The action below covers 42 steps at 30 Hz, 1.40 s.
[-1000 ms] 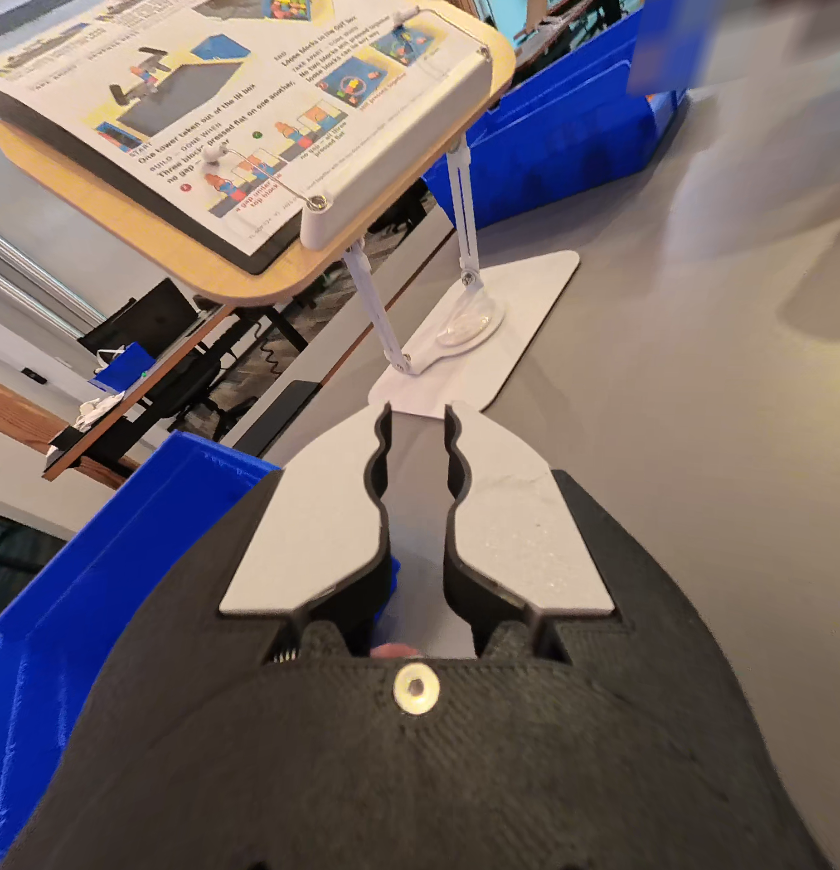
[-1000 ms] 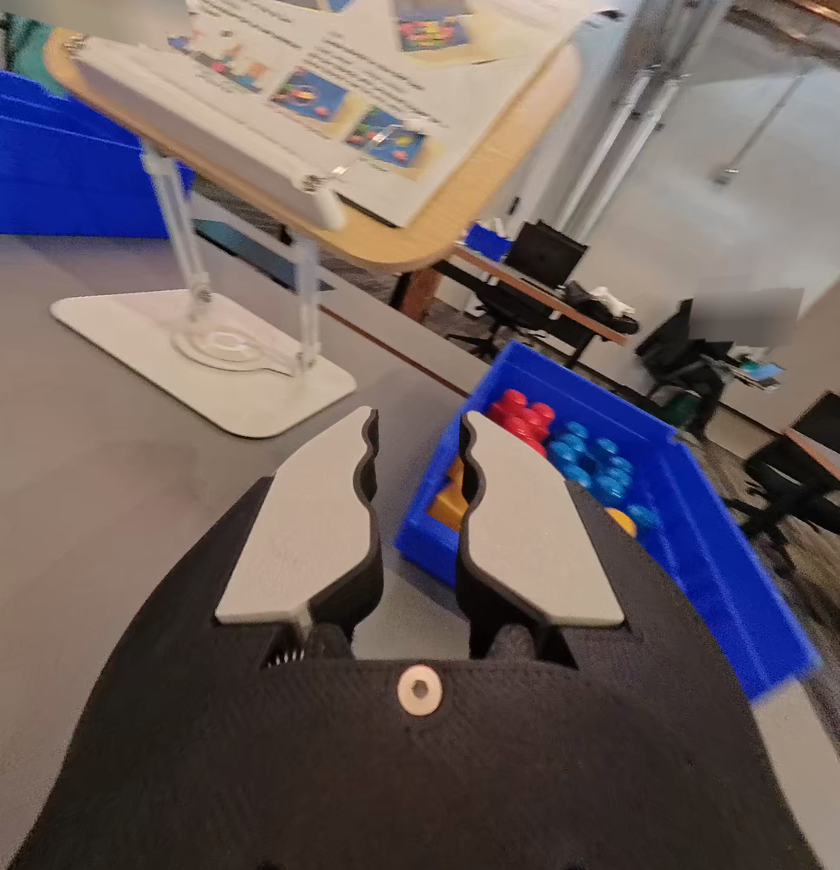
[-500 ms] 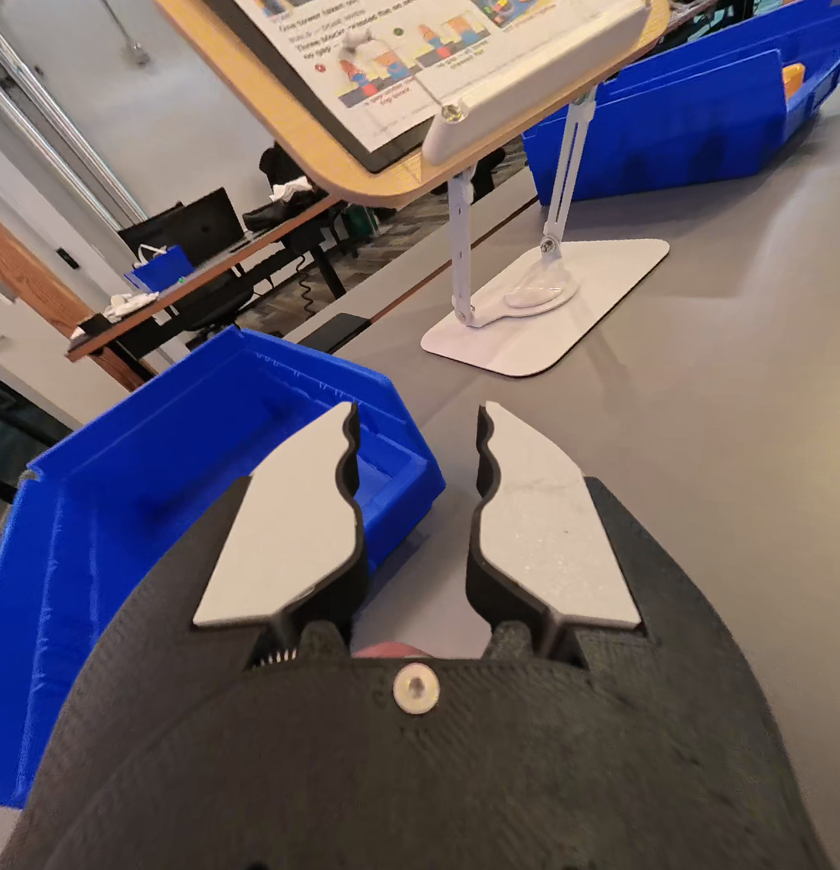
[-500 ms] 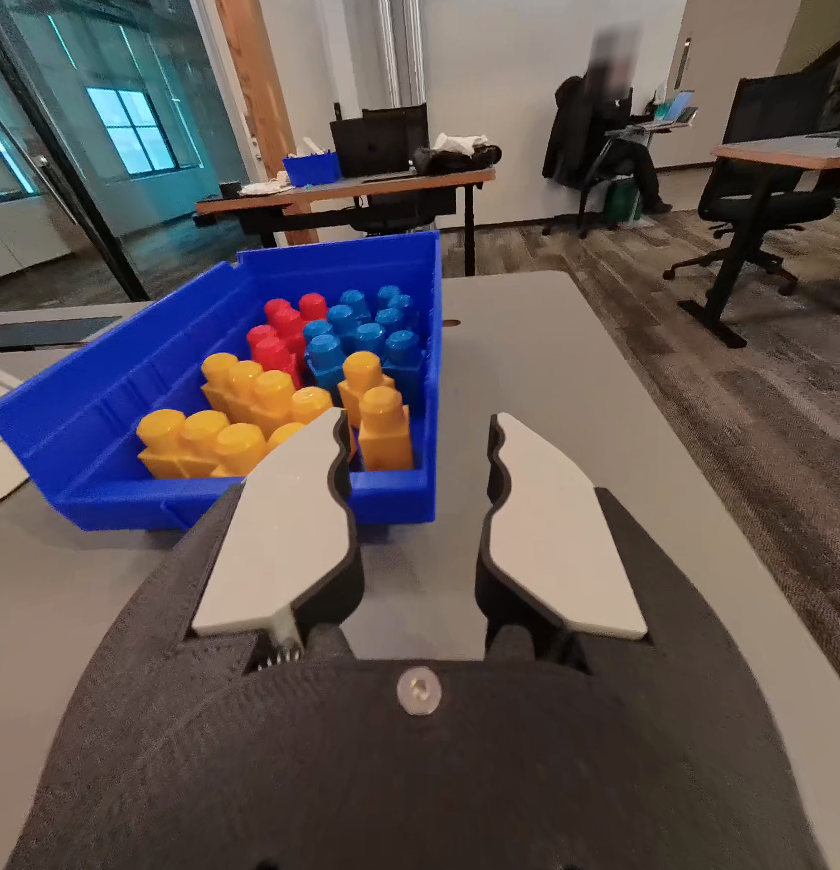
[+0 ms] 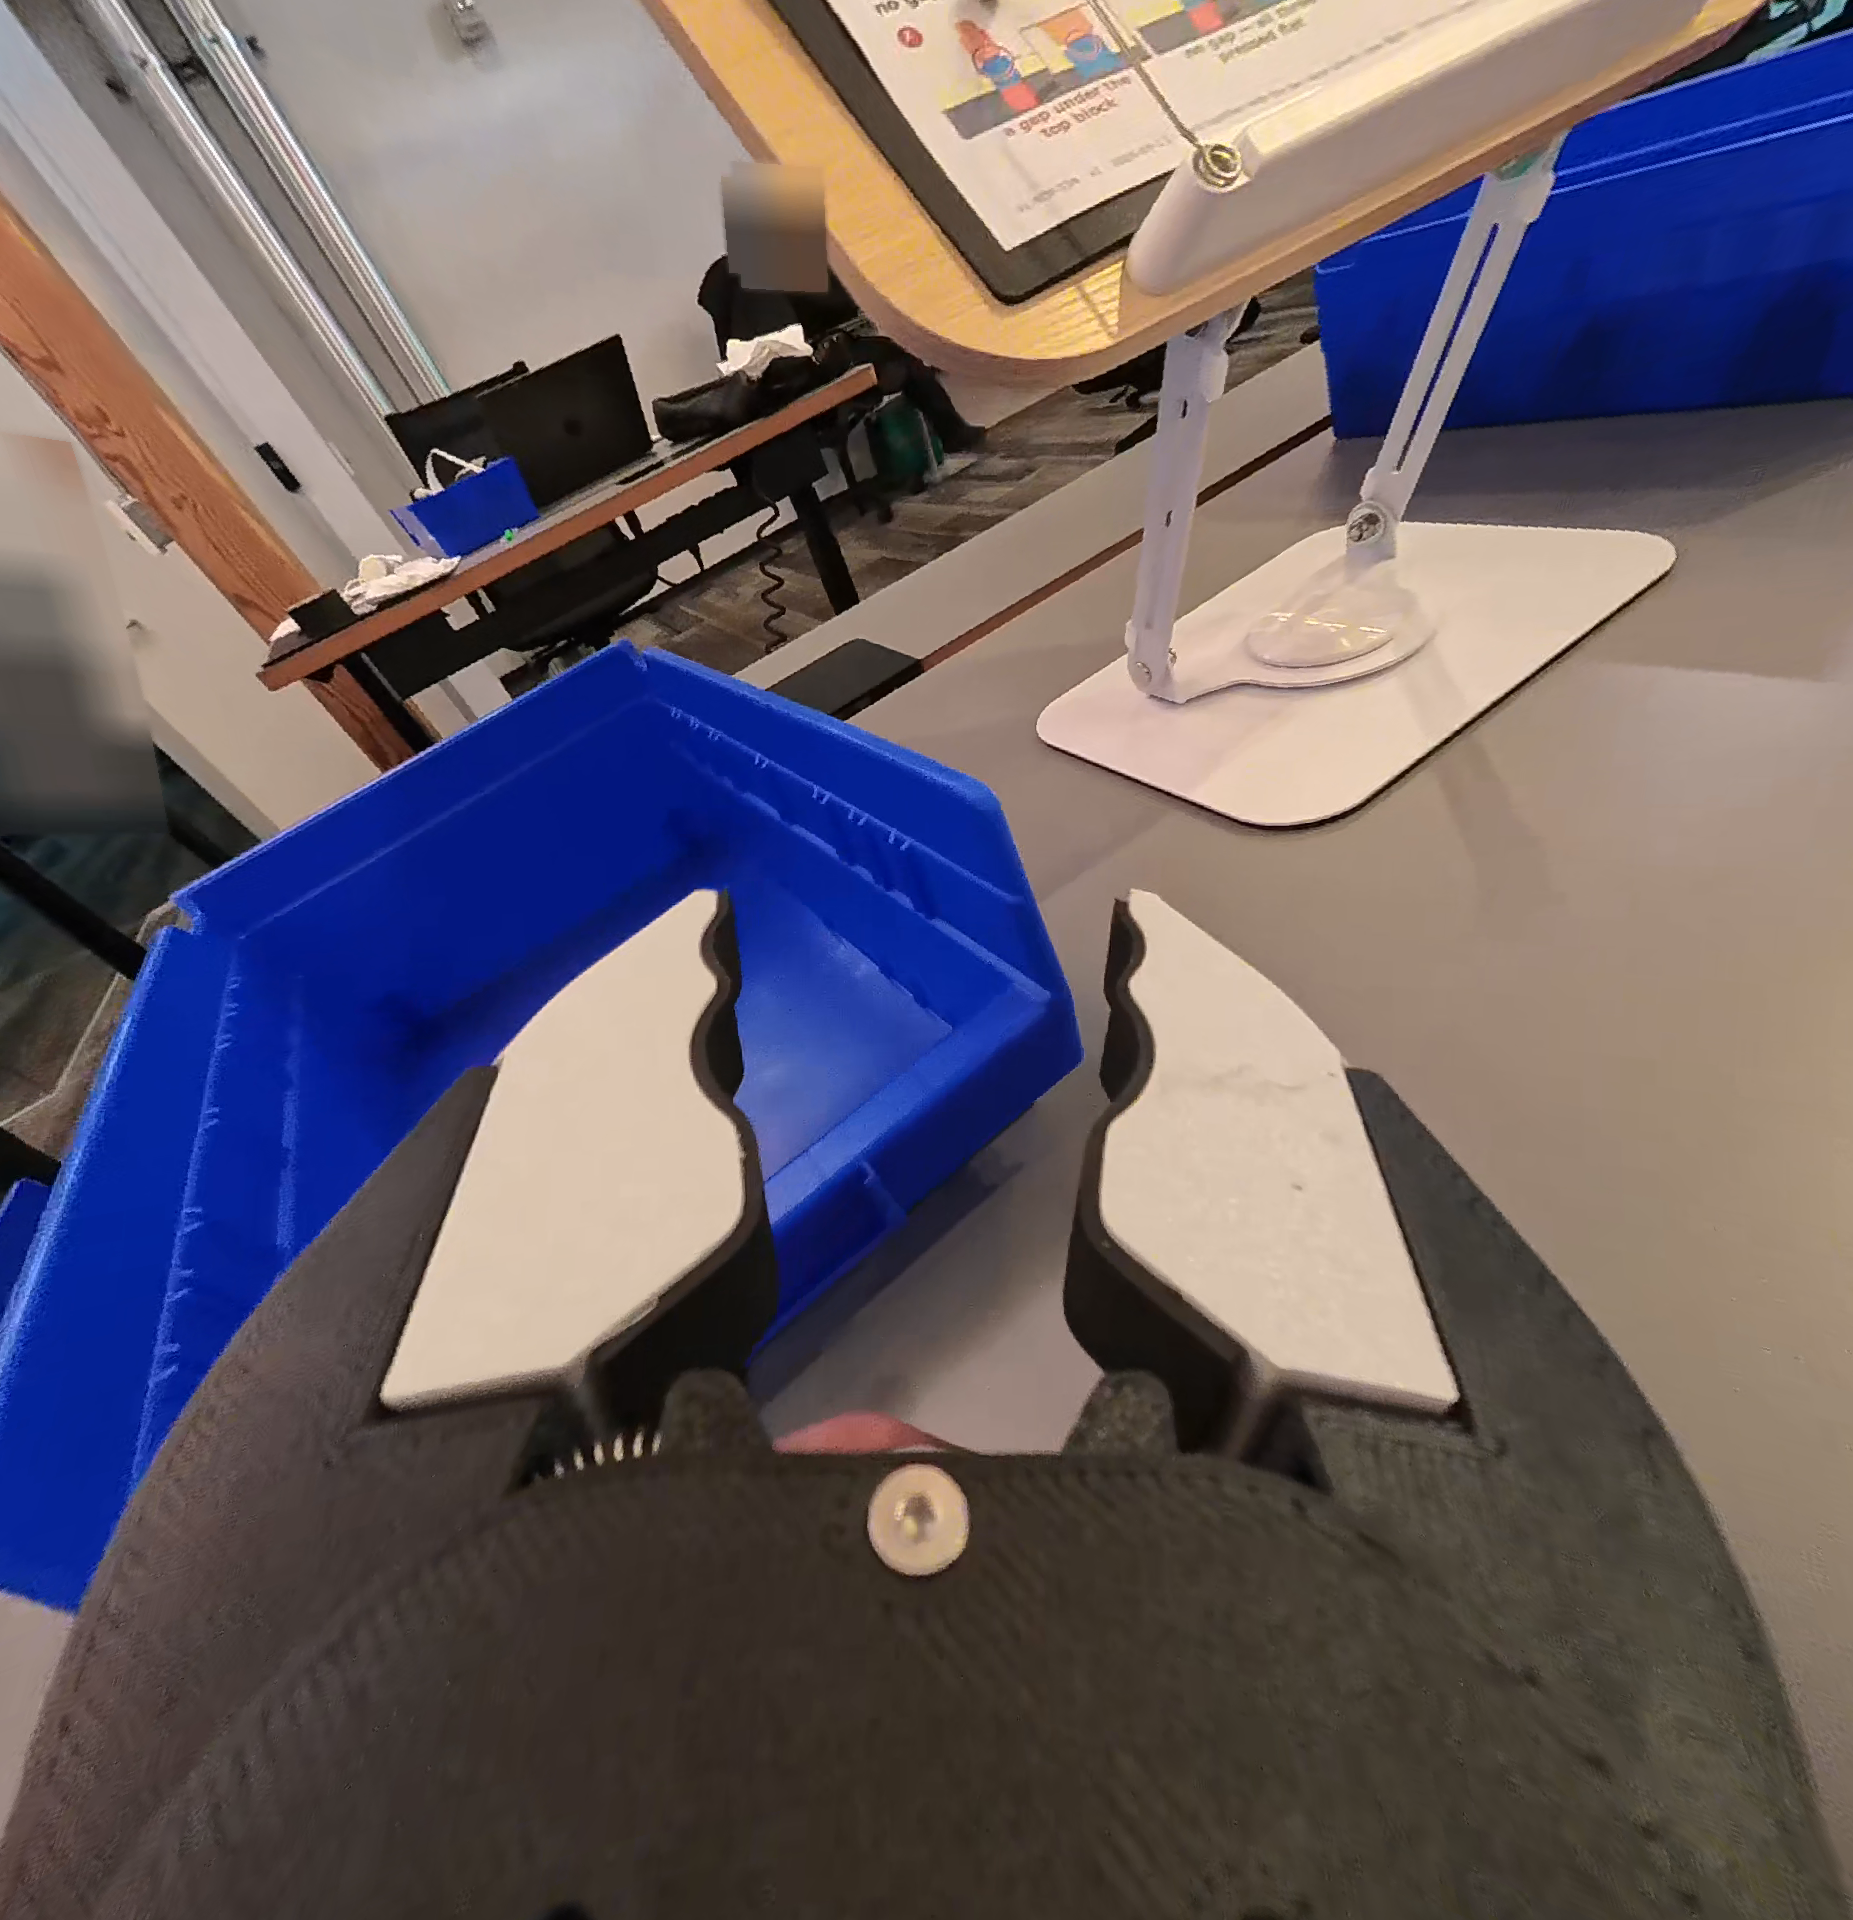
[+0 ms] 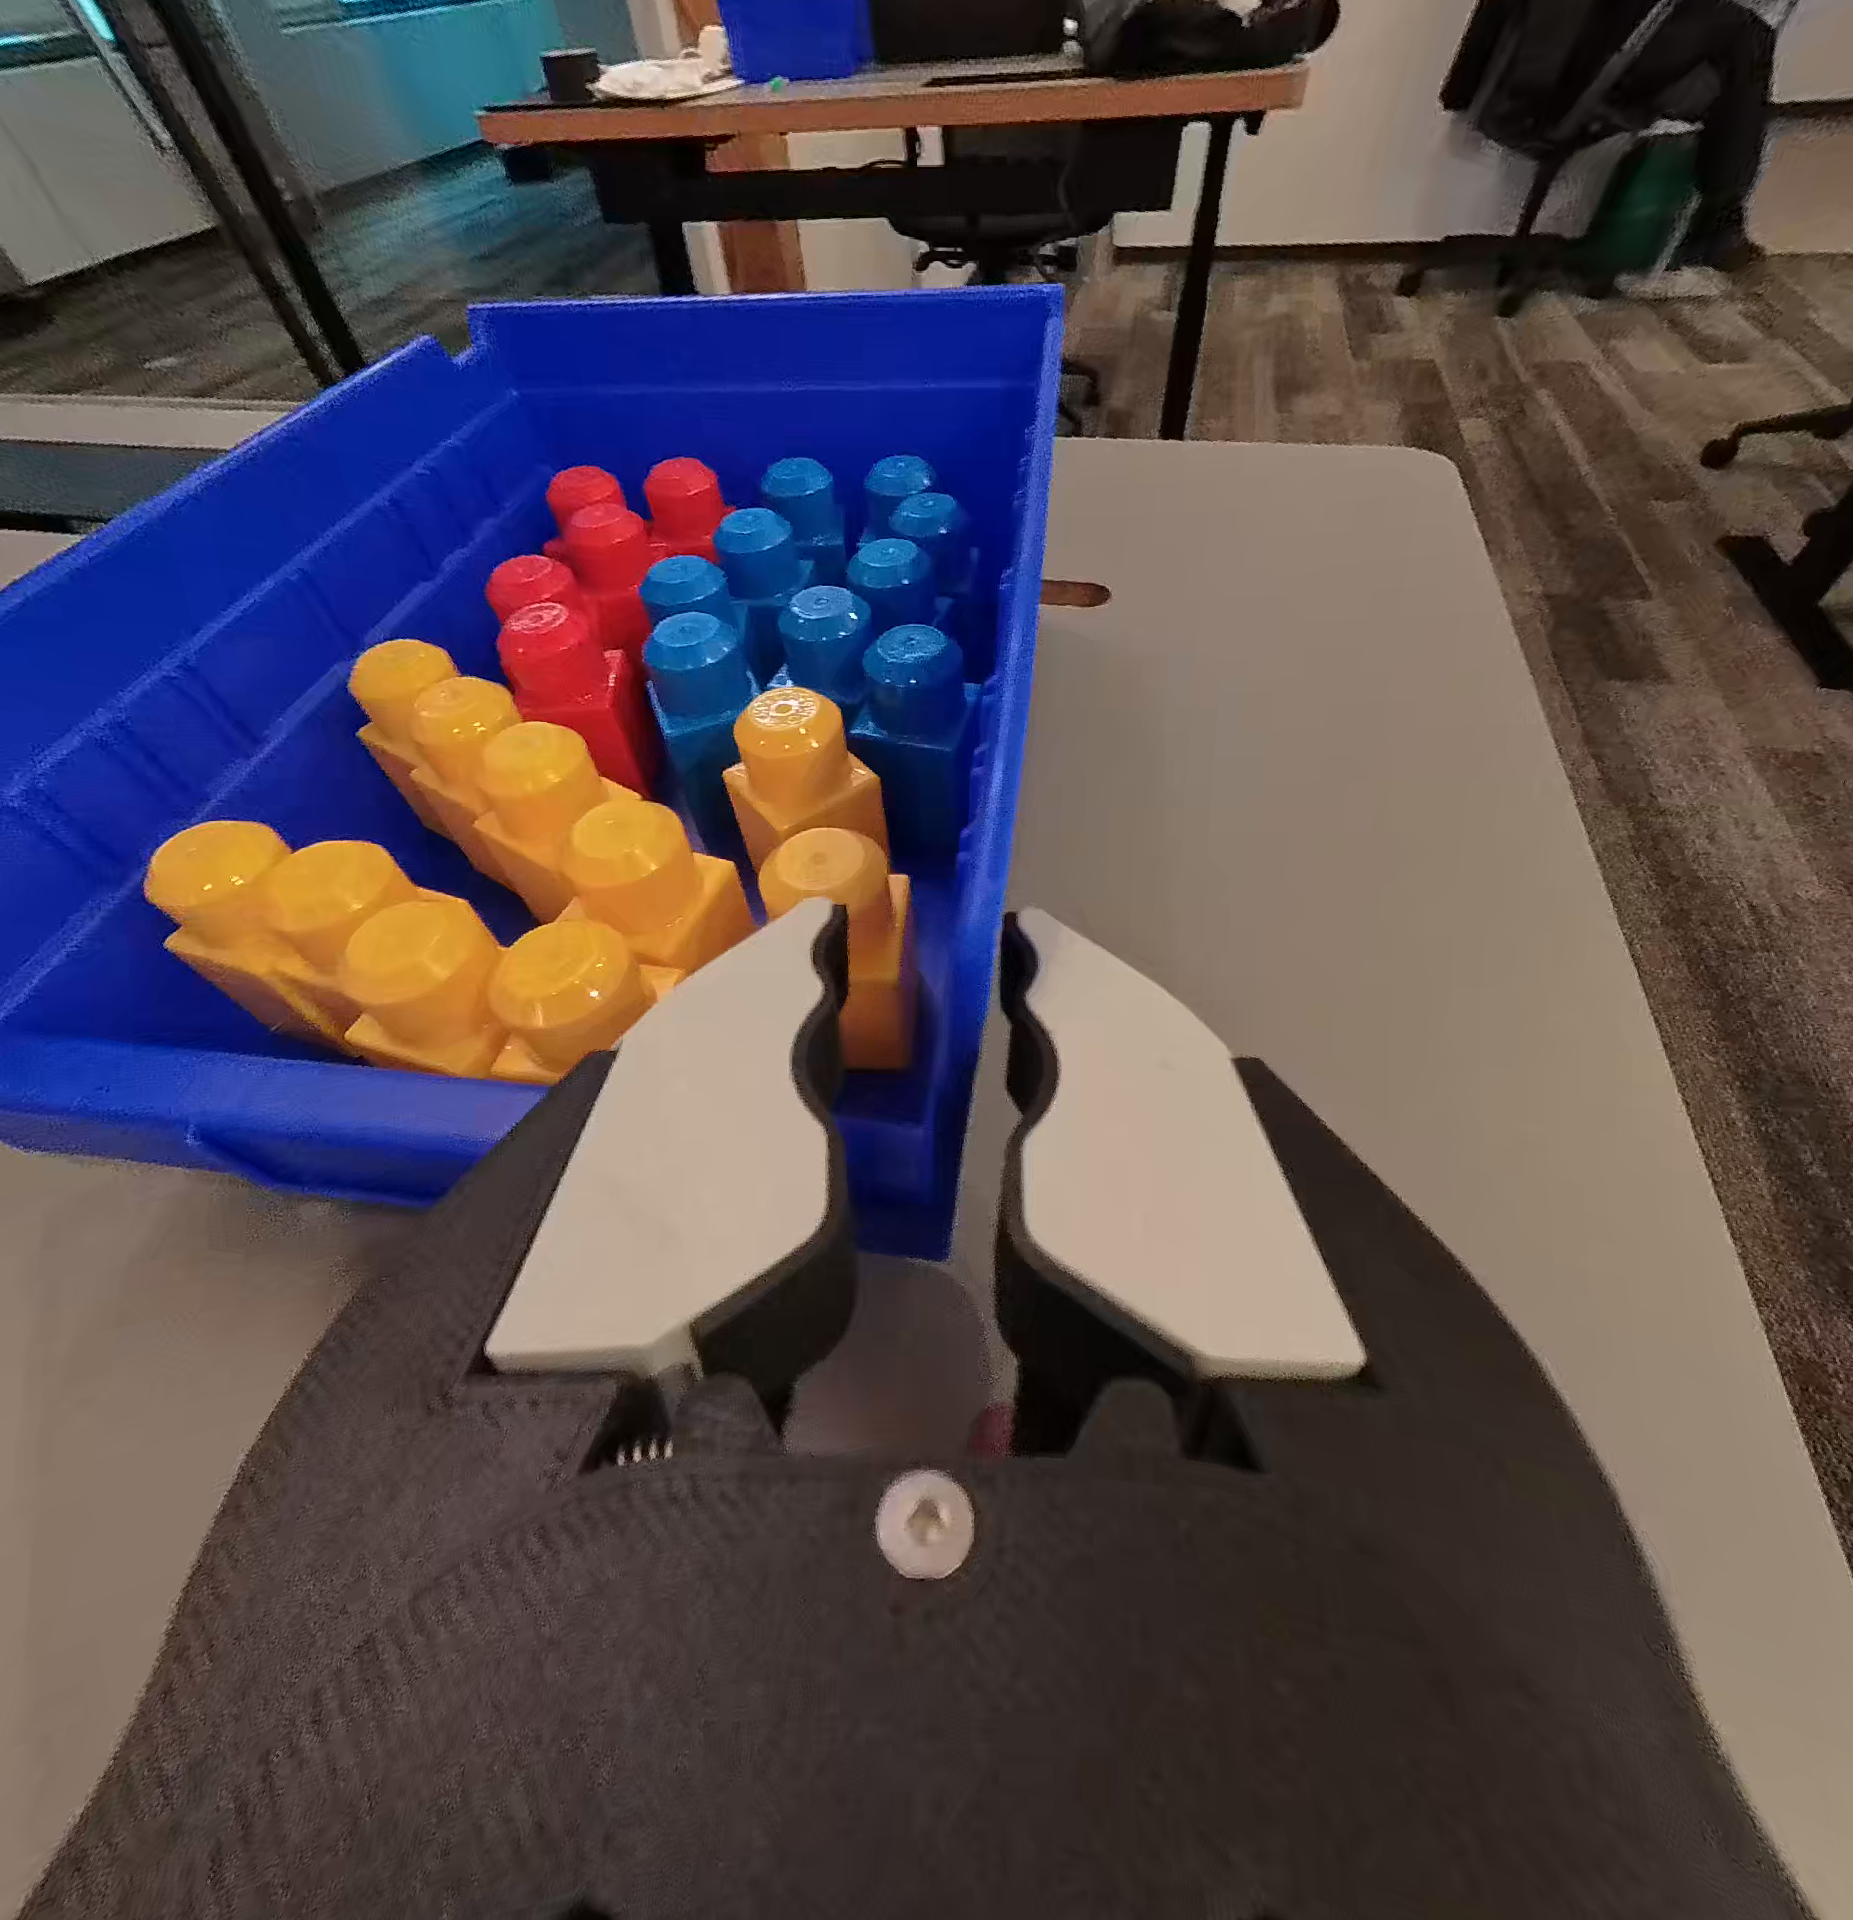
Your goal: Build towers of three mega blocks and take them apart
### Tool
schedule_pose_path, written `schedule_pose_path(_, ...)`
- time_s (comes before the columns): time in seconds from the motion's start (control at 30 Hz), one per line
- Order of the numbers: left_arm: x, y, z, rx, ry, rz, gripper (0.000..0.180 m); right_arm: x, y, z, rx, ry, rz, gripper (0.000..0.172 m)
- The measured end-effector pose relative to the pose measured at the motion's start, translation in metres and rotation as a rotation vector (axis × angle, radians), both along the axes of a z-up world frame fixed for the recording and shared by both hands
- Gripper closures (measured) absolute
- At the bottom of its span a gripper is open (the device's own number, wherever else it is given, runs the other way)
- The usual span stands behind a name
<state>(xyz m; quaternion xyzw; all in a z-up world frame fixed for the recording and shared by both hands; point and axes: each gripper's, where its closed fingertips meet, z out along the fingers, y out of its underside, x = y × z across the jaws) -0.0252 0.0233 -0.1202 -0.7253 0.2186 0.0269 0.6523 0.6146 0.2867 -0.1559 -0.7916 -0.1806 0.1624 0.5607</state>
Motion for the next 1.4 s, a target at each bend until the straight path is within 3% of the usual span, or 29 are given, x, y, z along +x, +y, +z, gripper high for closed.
schedule_pose_path(0.17, -0.003, 0.002, -0.003, -0.018, -0.019, 0.006, 0.114, -0.005, -0.001, 0.004, 0.023, 0.009, 0.042, 0.163)
schedule_pose_path(0.27, -0.011, 0.002, 0.002, 0.008, -0.008, 0.041, 0.114, 0.003, 0.005, 0.014, 0.092, 0.000, -0.021, 0.150)
schedule_pose_path(0.6, -0.042, 0.002, 0.007, 0.024, -0.057, 0.129, 0.114, -0.008, 0.019, 0.013, 0.009, -0.032, 0.028, 0.162)
schedule_pose_path(0.73, -0.045, 0.002, 0.009, 0.036, -0.035, 0.137, 0.118, -0.013, 0.025, 0.009, -0.051, 0.016, 0.038, 0.141)
schedule_pose_path(0.9, -0.043, 0.005, 0.003, 0.001, -0.069, 0.103, 0.124, -0.015, 0.027, 0.006, -0.117, 0.089, 0.031, 0.156)
schedule_pose_path(1.0, -0.045, 0.005, 0.005, 0.011, -0.071, 0.106, 0.125, -0.011, 0.026, 0.005, -0.136, 0.042, -0.001, 0.165)
schedule_pose_path(1.4, -0.057, 0.004, 0.012, 0.037, -0.070, 0.137, 0.125, -0.008, 0.029, 0.005, -0.129, -0.024, -0.018, 0.167)
